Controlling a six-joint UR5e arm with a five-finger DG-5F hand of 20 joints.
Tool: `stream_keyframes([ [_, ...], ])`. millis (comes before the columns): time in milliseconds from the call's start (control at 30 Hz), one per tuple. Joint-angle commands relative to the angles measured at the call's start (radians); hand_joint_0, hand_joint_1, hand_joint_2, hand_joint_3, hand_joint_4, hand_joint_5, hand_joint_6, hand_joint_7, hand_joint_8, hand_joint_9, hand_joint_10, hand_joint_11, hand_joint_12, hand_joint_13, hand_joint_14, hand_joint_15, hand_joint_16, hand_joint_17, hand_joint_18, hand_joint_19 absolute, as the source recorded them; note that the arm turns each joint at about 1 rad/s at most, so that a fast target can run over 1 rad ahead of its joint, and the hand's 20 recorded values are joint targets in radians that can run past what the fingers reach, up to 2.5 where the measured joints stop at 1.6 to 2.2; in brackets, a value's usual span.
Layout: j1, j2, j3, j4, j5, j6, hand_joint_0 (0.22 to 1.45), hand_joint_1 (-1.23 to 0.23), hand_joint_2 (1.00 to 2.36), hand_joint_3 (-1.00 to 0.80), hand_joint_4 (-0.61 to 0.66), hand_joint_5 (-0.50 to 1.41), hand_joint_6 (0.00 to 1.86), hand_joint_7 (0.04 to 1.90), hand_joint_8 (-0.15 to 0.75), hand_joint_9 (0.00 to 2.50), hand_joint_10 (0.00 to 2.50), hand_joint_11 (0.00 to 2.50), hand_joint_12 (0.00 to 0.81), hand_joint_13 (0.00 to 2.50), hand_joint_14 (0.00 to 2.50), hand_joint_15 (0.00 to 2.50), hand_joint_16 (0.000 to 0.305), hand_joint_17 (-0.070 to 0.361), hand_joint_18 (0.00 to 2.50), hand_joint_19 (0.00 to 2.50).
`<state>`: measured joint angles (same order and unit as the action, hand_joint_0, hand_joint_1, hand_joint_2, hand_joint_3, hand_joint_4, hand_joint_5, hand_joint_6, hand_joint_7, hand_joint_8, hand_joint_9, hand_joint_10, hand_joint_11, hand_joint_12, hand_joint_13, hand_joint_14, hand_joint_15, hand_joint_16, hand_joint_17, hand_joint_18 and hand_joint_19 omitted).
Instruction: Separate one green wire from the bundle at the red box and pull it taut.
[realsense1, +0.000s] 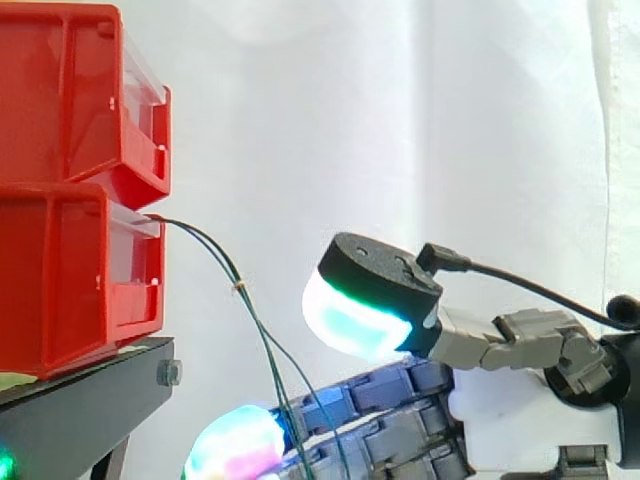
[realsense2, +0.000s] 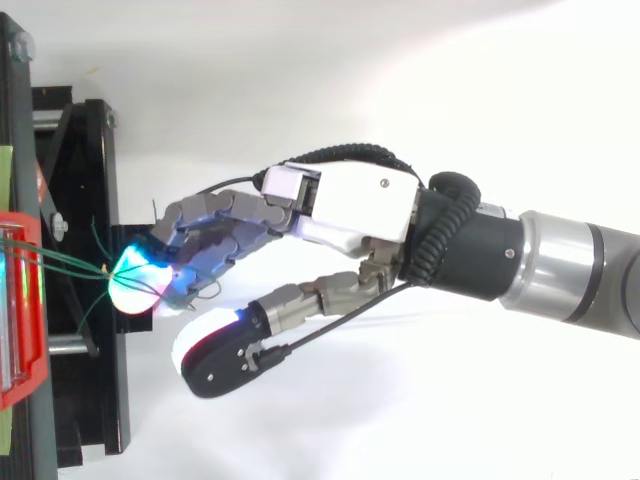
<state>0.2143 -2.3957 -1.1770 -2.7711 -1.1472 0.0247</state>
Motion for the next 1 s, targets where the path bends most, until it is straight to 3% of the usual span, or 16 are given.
stream_keyframes([
  [0, 0.007, 0.0, 0.019, -0.018, 0.001, 0.006, 0.51, -0.66, 1.0, -0.49, 0.24, -0.13, 0.5, 0.85, 0.226, 0.83, 0.01, 0.31, 0.322, 0.51, 0.01, 0.23, 0.046, 0.103, 0.27, 0.27],
  [233, 0.008, 0.0, 0.046, -0.053, 0.004, 0.034, 0.53, -0.66, 1.0, -0.47, 0.25, -0.12, 0.5, 0.89, 0.224, 0.87, 0.01, 0.35, 0.321, 0.55, 0.01, 0.26, 0.045, 0.102, 0.3, 0.29],
  [467, 0.008, 0.0, 0.089, -0.14, 0.006, 0.09, 0.54, -0.66, 1.0, -0.45, 0.26, -0.11, 0.5, 0.92, 0.215, 0.9, 0.01, 0.36, 0.317, 0.57, 0.01, 0.28, 0.045, 0.1, 0.34, 0.32],
  [967, 0.002, 0.001, 0.128, -0.159, 0.006, 0.11, 0.57, -0.67, 1.01, -0.4, 0.23, -0.09, 0.5, 1.03, 0.211, 0.95, 0.01, 0.39, 0.317, 0.62, 0.01, 0.32, 0.043, 0.097, 0.4, 0.35],
])
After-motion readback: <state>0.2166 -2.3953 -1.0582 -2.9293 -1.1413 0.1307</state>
